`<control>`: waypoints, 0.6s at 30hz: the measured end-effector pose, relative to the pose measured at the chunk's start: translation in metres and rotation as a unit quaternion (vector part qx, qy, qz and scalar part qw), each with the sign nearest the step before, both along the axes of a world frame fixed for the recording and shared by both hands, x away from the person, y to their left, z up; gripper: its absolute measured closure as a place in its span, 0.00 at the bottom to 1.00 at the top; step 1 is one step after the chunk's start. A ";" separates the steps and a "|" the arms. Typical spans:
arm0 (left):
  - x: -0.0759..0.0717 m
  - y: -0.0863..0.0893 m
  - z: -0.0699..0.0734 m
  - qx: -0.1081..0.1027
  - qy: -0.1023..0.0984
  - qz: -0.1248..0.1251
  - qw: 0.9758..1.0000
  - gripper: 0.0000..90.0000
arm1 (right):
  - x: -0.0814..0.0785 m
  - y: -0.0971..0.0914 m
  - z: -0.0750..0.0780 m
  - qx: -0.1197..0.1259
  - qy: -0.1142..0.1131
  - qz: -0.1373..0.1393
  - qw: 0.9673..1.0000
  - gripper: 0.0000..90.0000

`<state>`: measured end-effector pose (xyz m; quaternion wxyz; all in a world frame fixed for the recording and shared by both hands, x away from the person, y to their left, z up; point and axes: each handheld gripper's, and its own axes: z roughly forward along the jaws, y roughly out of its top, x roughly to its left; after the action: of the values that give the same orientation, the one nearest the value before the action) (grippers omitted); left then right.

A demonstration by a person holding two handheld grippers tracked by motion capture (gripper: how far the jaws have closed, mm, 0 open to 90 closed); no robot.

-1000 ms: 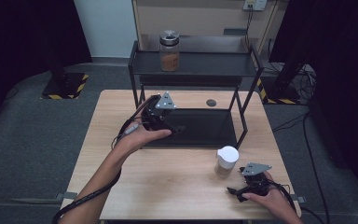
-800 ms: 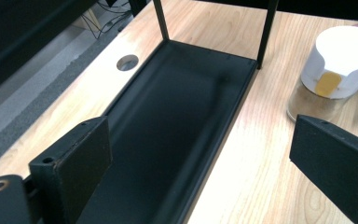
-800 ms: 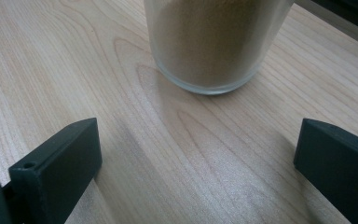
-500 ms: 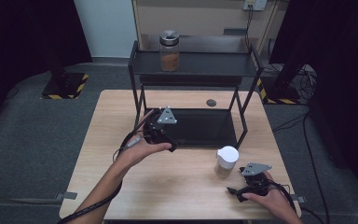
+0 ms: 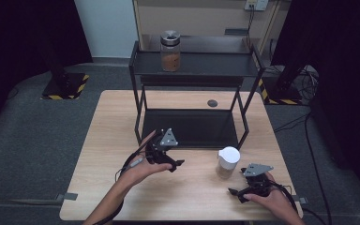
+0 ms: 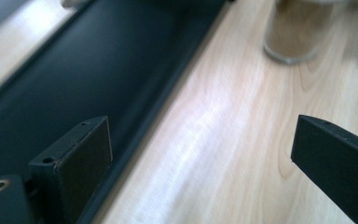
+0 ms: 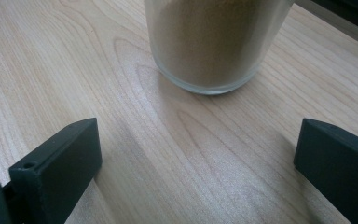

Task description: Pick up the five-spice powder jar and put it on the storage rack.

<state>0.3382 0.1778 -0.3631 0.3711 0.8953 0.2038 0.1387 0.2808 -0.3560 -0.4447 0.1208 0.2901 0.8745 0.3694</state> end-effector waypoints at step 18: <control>-0.039 0.042 -0.048 -0.003 0.022 0.051 0.998 0.05 | -0.001 0.000 0.000 0.001 0.000 -0.003 1.000 0.02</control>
<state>0.2996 0.2197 -0.4115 0.3616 0.8855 0.2573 0.1372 0.2796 -0.3557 -0.4448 0.1215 0.2933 0.8733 0.3696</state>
